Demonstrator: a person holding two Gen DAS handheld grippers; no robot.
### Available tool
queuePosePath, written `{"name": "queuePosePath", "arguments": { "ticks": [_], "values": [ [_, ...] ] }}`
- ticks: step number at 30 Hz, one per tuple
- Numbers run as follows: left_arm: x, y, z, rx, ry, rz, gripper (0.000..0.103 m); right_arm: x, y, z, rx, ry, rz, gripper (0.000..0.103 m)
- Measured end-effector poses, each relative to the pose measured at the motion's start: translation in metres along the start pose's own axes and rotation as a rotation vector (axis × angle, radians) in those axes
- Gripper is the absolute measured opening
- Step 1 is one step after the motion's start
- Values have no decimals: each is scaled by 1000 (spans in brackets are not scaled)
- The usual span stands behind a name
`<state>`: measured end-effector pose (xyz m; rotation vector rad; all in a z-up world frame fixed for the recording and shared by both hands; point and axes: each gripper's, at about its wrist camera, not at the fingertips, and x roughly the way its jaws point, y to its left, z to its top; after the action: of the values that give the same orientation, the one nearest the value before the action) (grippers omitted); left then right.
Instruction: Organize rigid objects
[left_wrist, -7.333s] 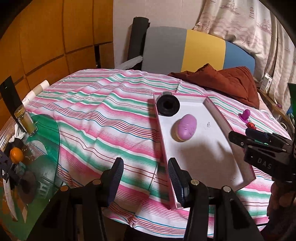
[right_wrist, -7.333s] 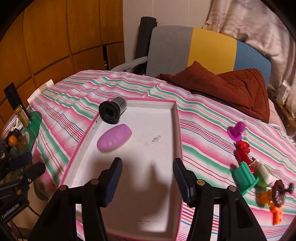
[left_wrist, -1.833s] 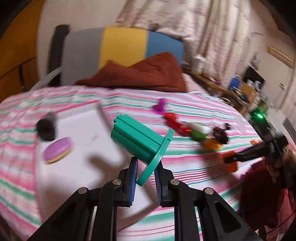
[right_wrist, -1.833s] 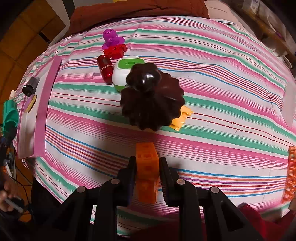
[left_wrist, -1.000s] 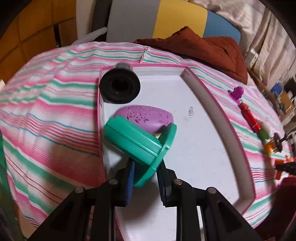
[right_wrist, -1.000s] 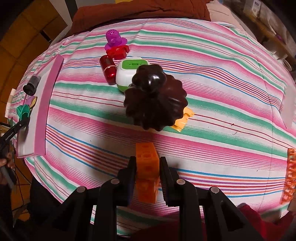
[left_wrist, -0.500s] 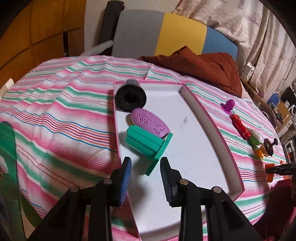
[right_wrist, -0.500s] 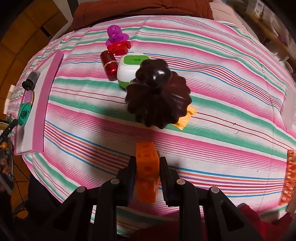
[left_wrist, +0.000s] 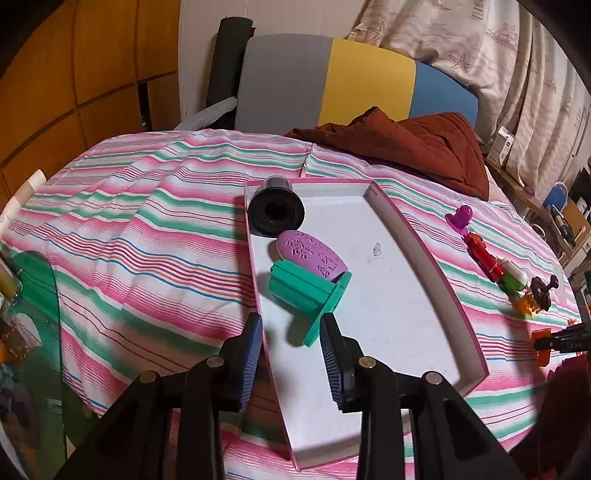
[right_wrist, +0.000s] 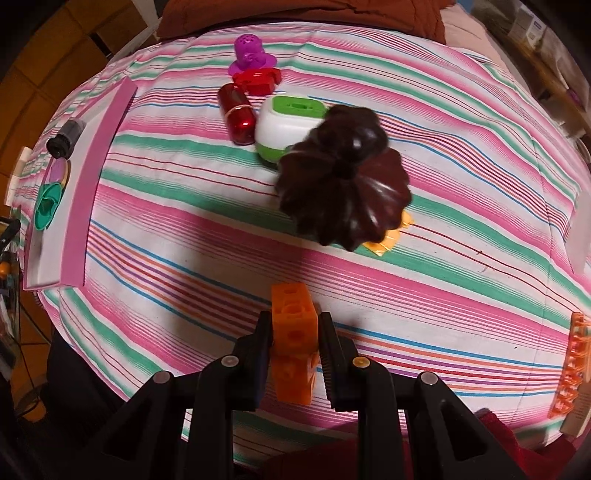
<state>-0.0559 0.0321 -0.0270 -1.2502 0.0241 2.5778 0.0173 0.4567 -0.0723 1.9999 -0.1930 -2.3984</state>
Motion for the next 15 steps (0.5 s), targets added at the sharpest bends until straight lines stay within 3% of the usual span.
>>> {"name": "queuePosePath", "arguments": {
  "ticks": [15],
  "values": [
    [-2, 15, -6, -30, 6, 9, 32, -2, 71, 6, -124, -57, 86, 24]
  ]
}}
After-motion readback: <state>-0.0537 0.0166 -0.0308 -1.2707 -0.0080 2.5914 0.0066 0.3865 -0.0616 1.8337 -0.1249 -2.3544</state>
